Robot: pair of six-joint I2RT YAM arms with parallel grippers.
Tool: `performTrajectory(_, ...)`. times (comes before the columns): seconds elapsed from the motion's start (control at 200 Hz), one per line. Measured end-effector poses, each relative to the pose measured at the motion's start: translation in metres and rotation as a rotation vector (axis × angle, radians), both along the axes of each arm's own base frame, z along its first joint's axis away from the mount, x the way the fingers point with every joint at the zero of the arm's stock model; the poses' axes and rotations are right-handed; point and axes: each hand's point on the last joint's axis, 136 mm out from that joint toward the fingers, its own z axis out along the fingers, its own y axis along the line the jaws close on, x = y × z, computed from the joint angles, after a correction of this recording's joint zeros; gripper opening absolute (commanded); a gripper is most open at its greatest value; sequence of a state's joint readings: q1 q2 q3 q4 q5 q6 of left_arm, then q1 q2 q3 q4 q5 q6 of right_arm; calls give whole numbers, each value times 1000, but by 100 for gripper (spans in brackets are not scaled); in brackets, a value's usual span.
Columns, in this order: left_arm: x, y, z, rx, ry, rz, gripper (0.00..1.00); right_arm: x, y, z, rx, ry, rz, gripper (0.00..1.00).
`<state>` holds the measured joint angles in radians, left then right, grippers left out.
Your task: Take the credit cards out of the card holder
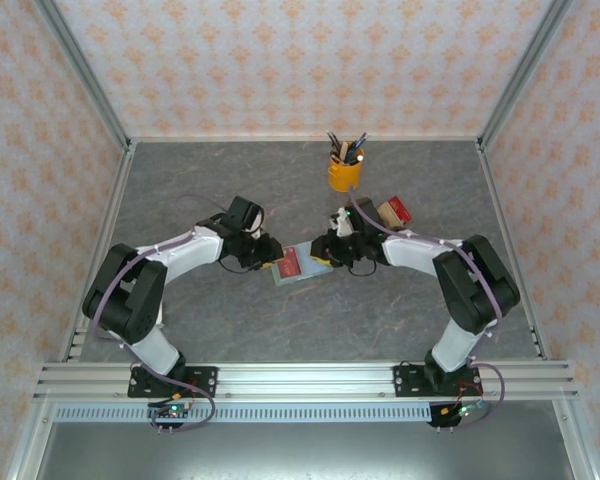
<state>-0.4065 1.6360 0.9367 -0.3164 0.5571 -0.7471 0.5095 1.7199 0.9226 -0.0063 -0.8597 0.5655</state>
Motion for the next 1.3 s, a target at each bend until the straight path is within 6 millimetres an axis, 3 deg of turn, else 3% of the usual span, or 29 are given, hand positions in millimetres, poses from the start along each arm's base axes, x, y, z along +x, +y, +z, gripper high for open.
performTrajectory(0.175, 3, 1, -3, 11, -1, 35, 19, 8, 10, -16, -37, -2, 71, 24)
performTrajectory(0.405, 4, -3, -21, 18, 26, 33, 11, -5, 14, -40, -79, 45, 144, 21)
performTrajectory(0.525, 4, -2, -29, 25, 42, 33, 9, -6, 16, -43, -74, 52, 155, 21)
performTrajectory(1.301, 9, -5, -33, 25, 43, 29, 6, -1, 24, -48, -69, 62, 203, 17)
